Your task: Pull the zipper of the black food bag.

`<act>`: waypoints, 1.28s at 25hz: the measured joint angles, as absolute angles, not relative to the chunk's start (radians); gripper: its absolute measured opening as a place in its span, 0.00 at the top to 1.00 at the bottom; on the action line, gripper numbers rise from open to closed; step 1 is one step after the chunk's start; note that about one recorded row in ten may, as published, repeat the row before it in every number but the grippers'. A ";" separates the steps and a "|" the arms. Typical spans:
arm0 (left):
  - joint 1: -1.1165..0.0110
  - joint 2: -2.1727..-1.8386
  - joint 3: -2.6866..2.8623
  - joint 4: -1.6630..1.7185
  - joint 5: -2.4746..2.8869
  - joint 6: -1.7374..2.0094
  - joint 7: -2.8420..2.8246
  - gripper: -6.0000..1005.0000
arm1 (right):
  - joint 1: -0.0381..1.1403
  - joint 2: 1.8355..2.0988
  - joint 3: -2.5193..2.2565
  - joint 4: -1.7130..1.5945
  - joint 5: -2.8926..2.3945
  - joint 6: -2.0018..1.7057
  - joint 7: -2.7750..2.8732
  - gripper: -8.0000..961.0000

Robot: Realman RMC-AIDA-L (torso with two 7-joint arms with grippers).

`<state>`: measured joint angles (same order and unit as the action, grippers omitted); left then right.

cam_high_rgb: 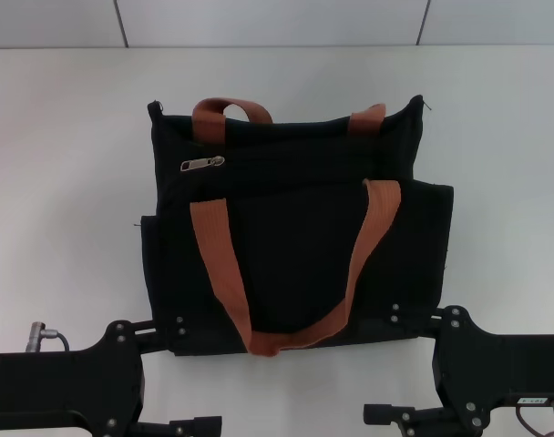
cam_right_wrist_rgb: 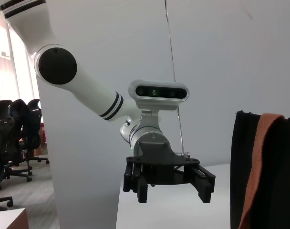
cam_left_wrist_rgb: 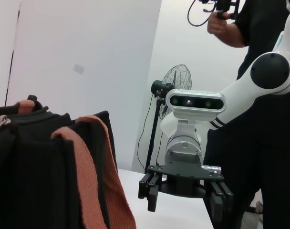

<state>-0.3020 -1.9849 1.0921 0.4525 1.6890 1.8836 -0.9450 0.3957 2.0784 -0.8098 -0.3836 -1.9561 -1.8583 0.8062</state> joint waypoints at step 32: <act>-0.311 -2.060 0.859 0.450 1.459 2.012 -0.882 0.26 | 0.394 2.079 -0.808 -0.383 -1.953 -1.848 0.807 0.18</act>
